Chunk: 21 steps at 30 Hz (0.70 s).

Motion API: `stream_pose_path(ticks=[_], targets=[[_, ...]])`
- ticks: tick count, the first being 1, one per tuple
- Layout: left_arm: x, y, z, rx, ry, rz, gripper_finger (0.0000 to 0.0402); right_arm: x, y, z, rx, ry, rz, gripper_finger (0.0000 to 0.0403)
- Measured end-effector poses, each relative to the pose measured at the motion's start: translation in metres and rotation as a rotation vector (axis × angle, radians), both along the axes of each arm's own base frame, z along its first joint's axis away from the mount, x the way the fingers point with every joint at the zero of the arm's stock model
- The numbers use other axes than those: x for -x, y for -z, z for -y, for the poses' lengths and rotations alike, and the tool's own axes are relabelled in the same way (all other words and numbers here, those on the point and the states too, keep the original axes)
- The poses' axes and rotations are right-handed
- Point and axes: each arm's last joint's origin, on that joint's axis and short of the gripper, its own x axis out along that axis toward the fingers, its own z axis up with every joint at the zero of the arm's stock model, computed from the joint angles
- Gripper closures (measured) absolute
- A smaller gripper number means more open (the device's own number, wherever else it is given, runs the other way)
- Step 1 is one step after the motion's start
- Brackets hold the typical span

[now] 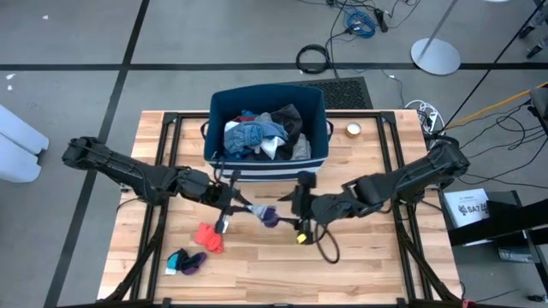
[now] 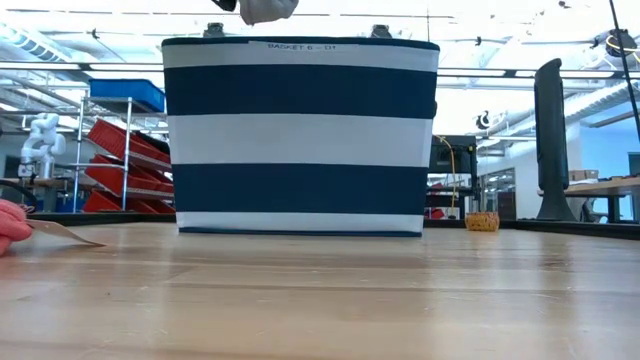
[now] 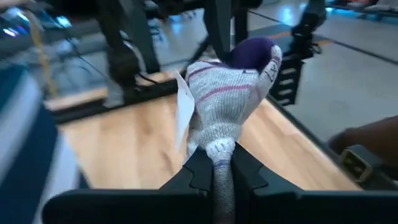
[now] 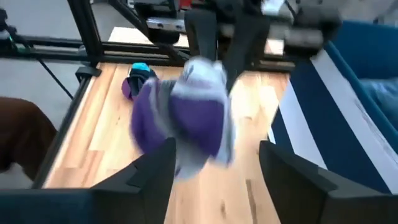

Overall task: Sort clothes
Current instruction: Put the light gray sock into the blue bin

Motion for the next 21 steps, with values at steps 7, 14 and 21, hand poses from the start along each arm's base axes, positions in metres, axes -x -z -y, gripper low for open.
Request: stream_pose_path(ticks=[7, 14, 21], targets=[[0.007, -0.054, -0.014, -0.18, -0.233, 0.173, 0.038, 0.032, -0.007, 0.0, -0.035, 0.065, -0.107, 0.0182], [0.007, -0.117, -0.065, -0.364, -0.497, 0.274, 0.038, 0.041, -0.001, -0.001, 0.045, 0.16, -0.153, 0.0185], [-0.001, -0.125, -0.143, -0.388, -0.621, 0.178, 0.038, 0.042, 0.0, 0.0, 0.052, 0.163, -0.168, 0.0186]])
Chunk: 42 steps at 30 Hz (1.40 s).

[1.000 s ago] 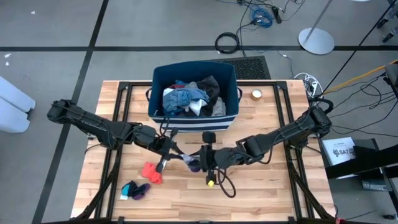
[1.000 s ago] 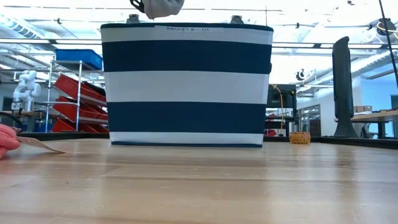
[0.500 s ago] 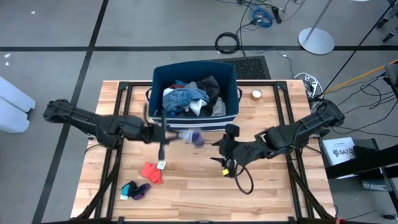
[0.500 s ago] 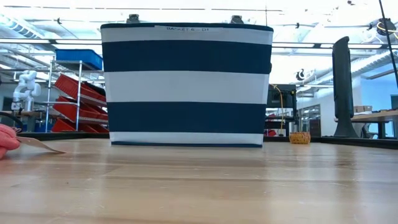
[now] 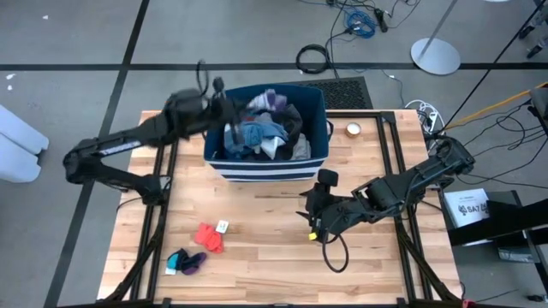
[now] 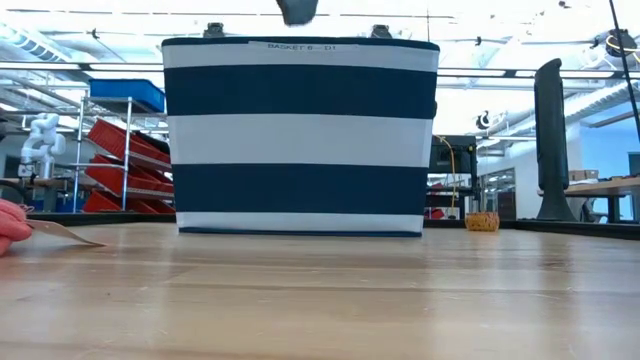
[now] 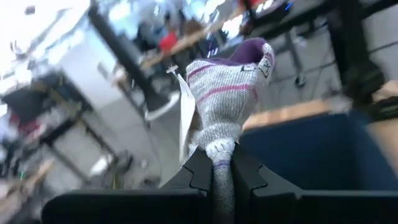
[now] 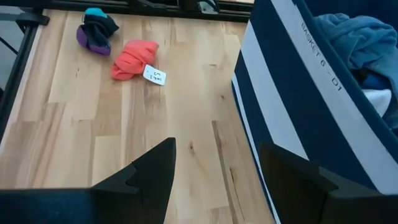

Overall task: Sort clothes
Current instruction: Put the light gray sock into the blue bin, then put the orange sock into the blue bin

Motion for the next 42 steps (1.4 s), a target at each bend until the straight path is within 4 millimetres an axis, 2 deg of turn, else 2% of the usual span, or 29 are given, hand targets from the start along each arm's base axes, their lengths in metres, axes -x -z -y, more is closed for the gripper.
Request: stream_pose_path(ticks=[3, 8, 13, 16, 22, 26, 30, 36, 42], targets=[[-0.007, 0.013, -0.036, 0.097, -0.046, -0.053, 0.038, 0.001, 0.001, 0.0, -0.002, 0.005, -0.009, 0.0186], [-0.017, 0.052, -0.086, 0.31, -0.112, -0.155, 0.038, 0.001, 0.001, 0.0, -0.001, 0.006, -0.012, 0.0186], [-0.018, 0.082, -0.11, 0.4, -0.196, -0.284, 0.037, 0.001, 0.001, 0.0, -0.002, 0.006, -0.012, 0.0186], [-0.016, 0.089, -0.114, 0.437, -0.244, -0.326, 0.0348, 0.001, 0.001, 0.0, -0.001, 0.006, -0.012, 0.0186], [-0.009, 0.085, -0.103, 0.471, -0.26, -0.394, 0.0284, 0.001, 0.001, 0.0, -0.001, 0.006, -0.013, 0.0186], [-0.004, 0.064, -0.095, 0.466, -0.287, -0.411, 0.0226, 0.001, 0.001, 0.001, 0.0, 0.008, -0.009, 0.0186], [0.005, 0.033, -0.083, 0.465, -0.265, -0.321, 0.0182, 0.0, 0.001, 0.0, -0.005, 0.011, -0.002, 0.0186], [0.032, -0.012, -0.046, 0.486, -0.1, -0.149, 0.0165, 0.0, 0.0, 0.0, -0.007, 0.011, 0.002, 0.0186], [0.056, -0.024, 0.002, 0.581, 0.103, -0.169, 0.0164, 0.0, 0.0, 0.0, -0.007, 0.01, 0.003, 0.0186]])
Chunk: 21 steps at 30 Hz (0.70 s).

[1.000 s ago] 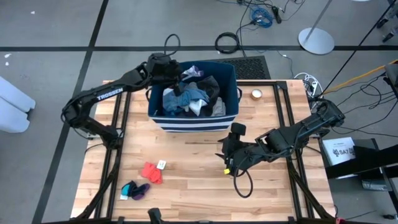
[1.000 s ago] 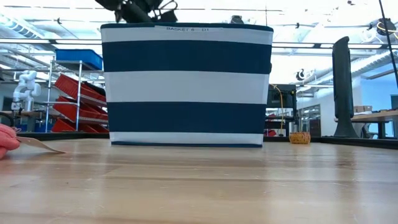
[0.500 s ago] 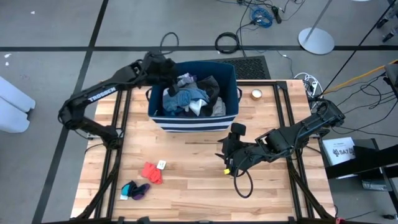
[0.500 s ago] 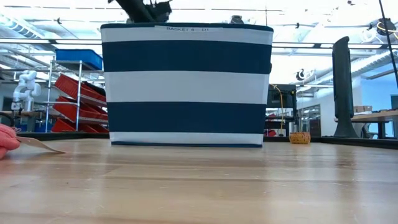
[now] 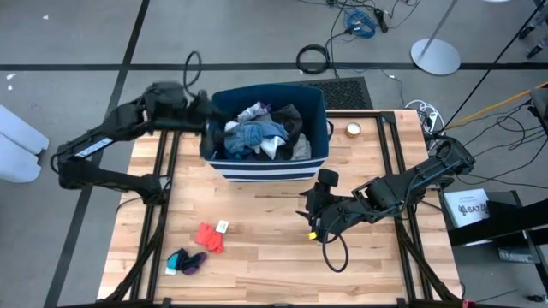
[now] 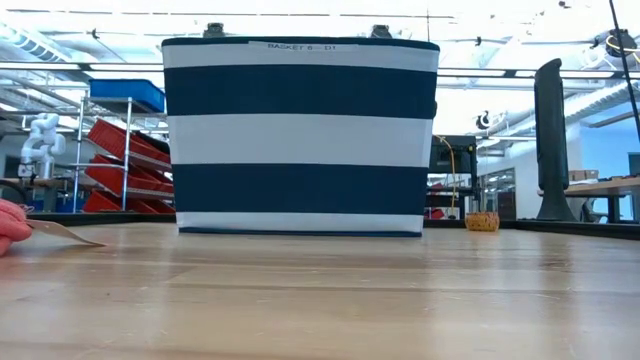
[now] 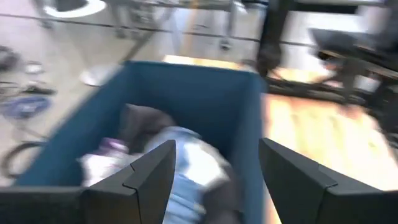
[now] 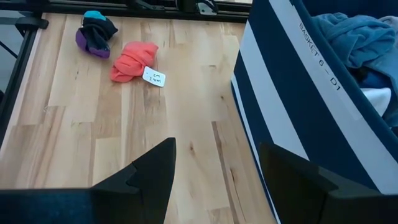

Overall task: Sort clothes
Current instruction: Put the orange sock into the blue bin

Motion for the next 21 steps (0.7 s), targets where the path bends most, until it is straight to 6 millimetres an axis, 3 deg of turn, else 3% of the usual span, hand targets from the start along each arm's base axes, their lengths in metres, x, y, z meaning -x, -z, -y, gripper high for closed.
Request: stream_pose_path(ticks=[4, 8, 16, 21], targets=[[0.003, 0.004, 0.036, 0.056, 0.154, -0.028, 0.0164, 0.0, 0.0, 0.0, -0.002, -0.001, 0.006, 0.0186], [-0.005, 0.022, 0.071, 0.078, 0.331, -0.089, 0.0164, -0.001, -0.001, -0.001, -0.009, -0.002, 0.018, 0.0186], [-0.022, 0.068, 0.125, 0.071, 0.587, -0.243, 0.0164, -0.003, -0.003, -0.002, -0.024, -0.004, 0.045, 0.0186], [-0.034, 0.105, 0.151, 0.105, 0.649, -0.392, 0.0164, -0.004, -0.004, -0.002, -0.032, -0.004, 0.059, 0.0186]])
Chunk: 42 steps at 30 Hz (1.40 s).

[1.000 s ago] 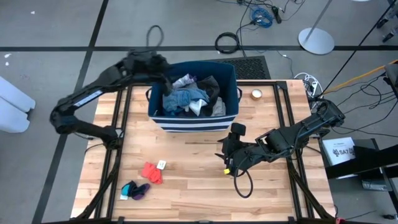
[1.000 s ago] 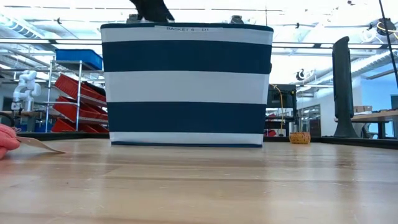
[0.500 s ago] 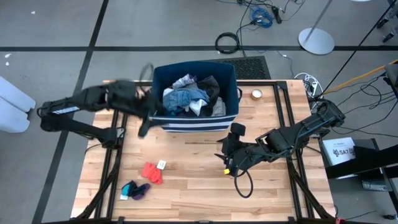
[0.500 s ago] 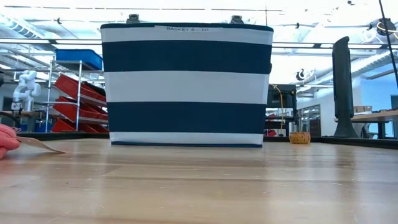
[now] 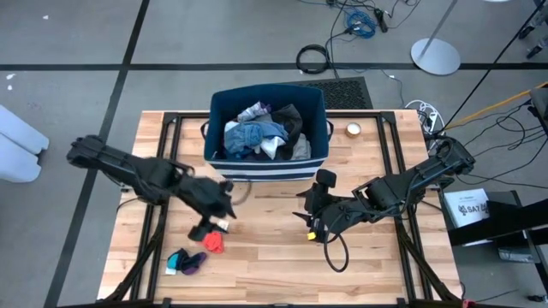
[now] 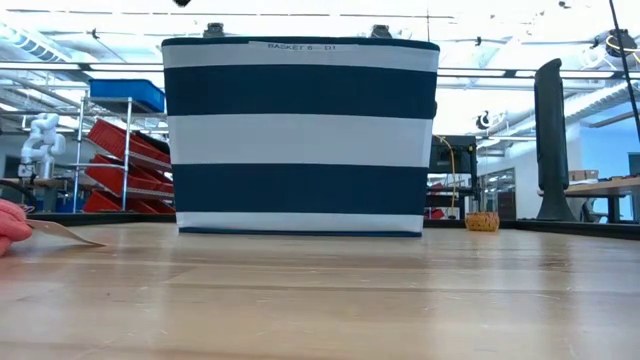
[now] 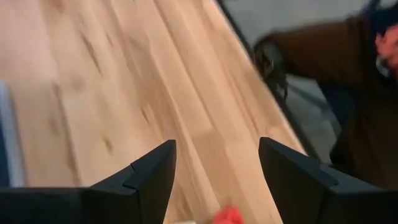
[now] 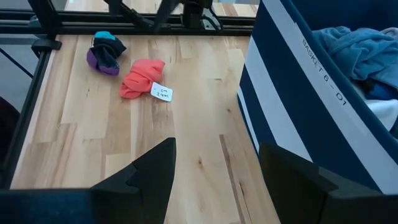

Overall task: Sort clothes
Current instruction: Put the orange sock into the blue bin

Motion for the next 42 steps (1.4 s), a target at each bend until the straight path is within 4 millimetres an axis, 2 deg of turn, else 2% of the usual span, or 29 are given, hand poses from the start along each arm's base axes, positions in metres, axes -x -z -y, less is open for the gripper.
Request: stream_pose_path(ticks=[4, 8, 12, 16, 22, 28, 33, 42], targets=[[-0.007, 0.034, 0.014, -0.031, -0.042, -0.147, 0.0164, 0.0, 0.0, 0.0, -0.001, 0.001, 0.0, 0.0186], [-0.005, 0.061, 0.02, -0.091, -0.049, -0.31, 0.0164, 0.0, 0.0, 0.0, -0.003, 0.002, 0.001, 0.0186], [0.005, 0.088, 0.023, -0.127, -0.102, -0.426, 0.0164, 0.0, 0.0, 0.0, -0.003, 0.002, 0.001, 0.0186], [0.024, 0.113, 0.022, -0.155, -0.228, -0.483, 0.0164, 0.0, 0.0, 0.0, -0.003, 0.002, 0.0, 0.0186], [0.042, 0.129, 0.015, -0.106, -0.423, -0.52, 0.0164, -0.004, 0.005, -0.002, 0.006, 0.0, -0.016, 0.0186], [0.052, 0.151, 0.021, -0.099, -0.453, -0.562, 0.0164, -0.007, 0.008, 0.001, 0.022, 0.001, -0.03, 0.0186], [0.054, 0.168, 0.026, -0.078, -0.465, -0.573, 0.0164, -0.008, 0.008, 0.002, 0.021, 0.004, -0.028, 0.0186], [0.044, 0.189, 0.036, -0.105, -0.463, -0.593, 0.0168, -0.008, 0.008, 0.002, 0.022, 0.003, -0.028, 0.0186]])
